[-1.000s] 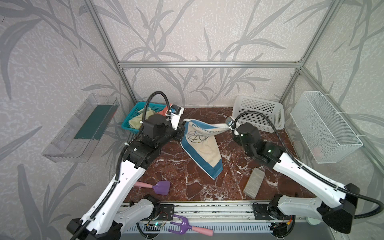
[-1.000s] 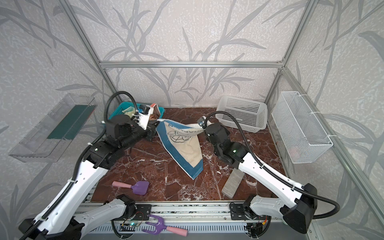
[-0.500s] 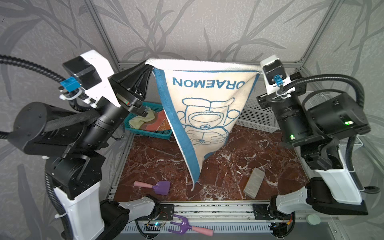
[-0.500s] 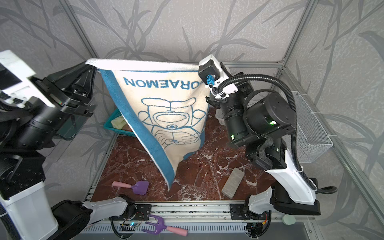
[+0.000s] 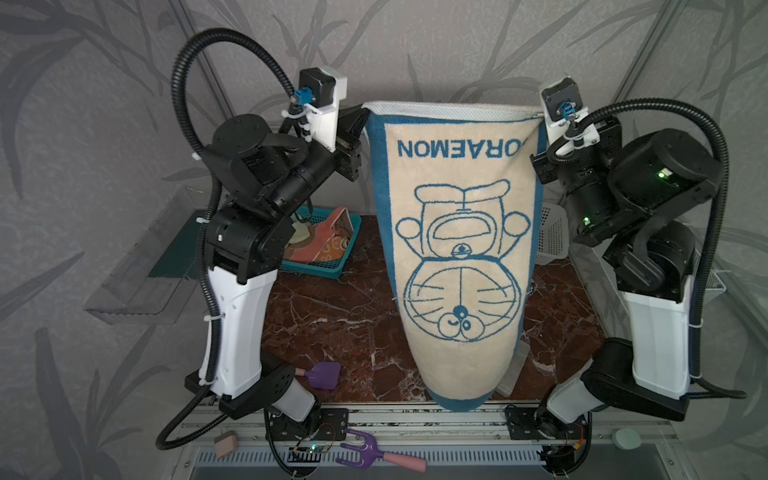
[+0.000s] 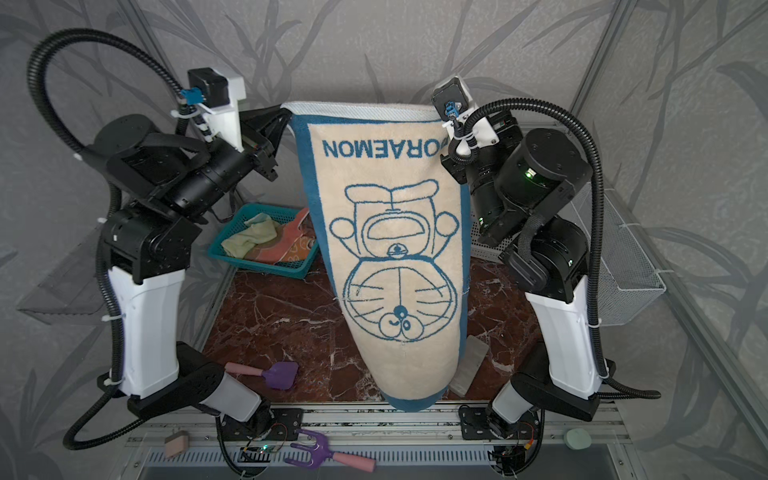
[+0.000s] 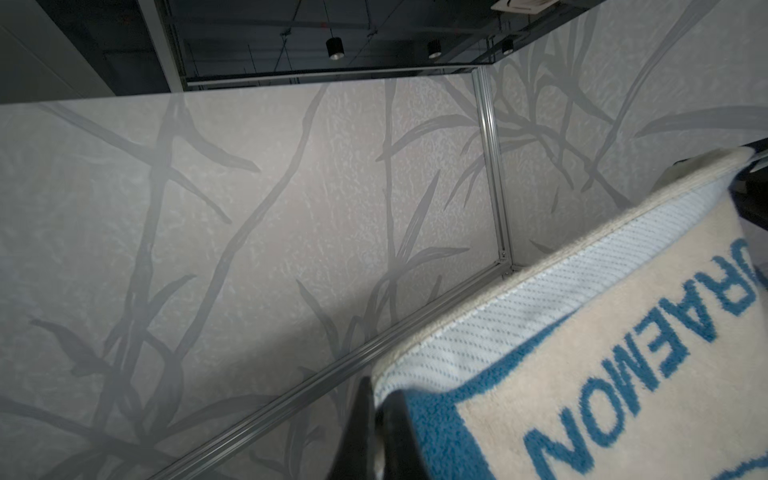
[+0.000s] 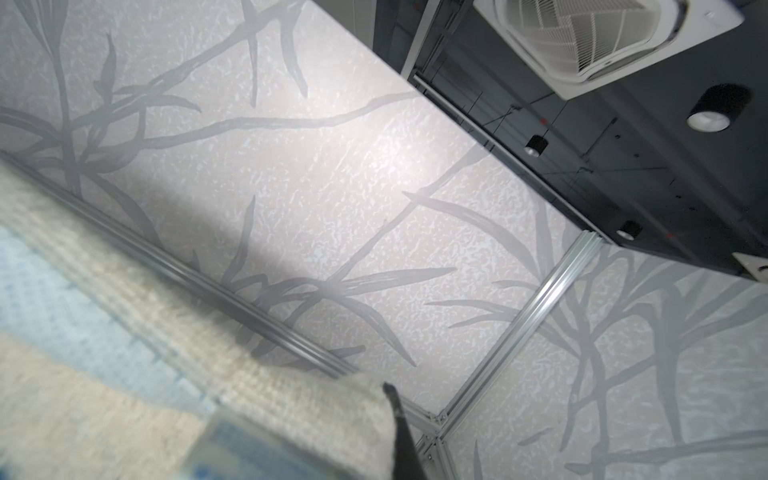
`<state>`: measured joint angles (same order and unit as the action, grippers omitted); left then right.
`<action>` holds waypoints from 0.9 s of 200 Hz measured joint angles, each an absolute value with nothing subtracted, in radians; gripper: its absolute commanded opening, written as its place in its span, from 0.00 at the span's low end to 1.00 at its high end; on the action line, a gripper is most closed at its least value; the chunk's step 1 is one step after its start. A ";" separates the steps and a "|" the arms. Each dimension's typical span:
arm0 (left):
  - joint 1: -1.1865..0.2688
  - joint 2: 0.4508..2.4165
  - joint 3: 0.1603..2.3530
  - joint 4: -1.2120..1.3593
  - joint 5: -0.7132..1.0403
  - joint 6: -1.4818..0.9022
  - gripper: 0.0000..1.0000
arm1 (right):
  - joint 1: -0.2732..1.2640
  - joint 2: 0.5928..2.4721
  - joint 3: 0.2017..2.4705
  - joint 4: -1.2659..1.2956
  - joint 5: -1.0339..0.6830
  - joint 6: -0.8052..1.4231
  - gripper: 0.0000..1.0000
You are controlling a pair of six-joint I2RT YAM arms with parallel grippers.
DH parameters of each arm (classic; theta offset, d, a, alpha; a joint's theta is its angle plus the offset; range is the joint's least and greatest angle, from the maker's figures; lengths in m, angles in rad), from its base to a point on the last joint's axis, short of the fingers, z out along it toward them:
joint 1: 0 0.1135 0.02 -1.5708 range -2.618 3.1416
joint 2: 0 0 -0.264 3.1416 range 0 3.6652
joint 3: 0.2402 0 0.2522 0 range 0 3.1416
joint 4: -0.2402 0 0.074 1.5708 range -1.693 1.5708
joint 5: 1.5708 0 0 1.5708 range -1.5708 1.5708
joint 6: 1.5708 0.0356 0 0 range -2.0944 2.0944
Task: Fold and stack the towels
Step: 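Lift the towel high with both grippers, holding its edge taut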
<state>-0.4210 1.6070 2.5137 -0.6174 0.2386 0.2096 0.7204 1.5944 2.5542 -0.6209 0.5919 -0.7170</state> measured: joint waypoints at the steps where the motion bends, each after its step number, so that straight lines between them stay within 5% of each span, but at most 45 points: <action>1: -0.421 1.607 2.514 -0.617 0.239 0.210 0.00 | 0.720 1.594 2.554 -0.621 0.592 -0.717 0.00; 73: -0.316 1.732 2.479 -0.623 0.336 0.142 0.00 | 0.243 1.832 2.568 -0.804 -0.161 -0.180 0.00; 119: -0.313 1.640 2.408 -0.623 0.344 0.139 0.00 | 0.222 1.782 2.619 -0.883 -0.327 -0.077 0.00; 180: -0.339 1.394 2.306 -0.598 0.460 0.131 0.00 | 0.235 1.465 2.531 -0.894 -0.482 -0.015 0.00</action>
<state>-0.3386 1.3941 2.3062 -0.5980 0.4603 0.1310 0.2348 1.4651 2.5305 -0.8936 -0.4824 -0.0147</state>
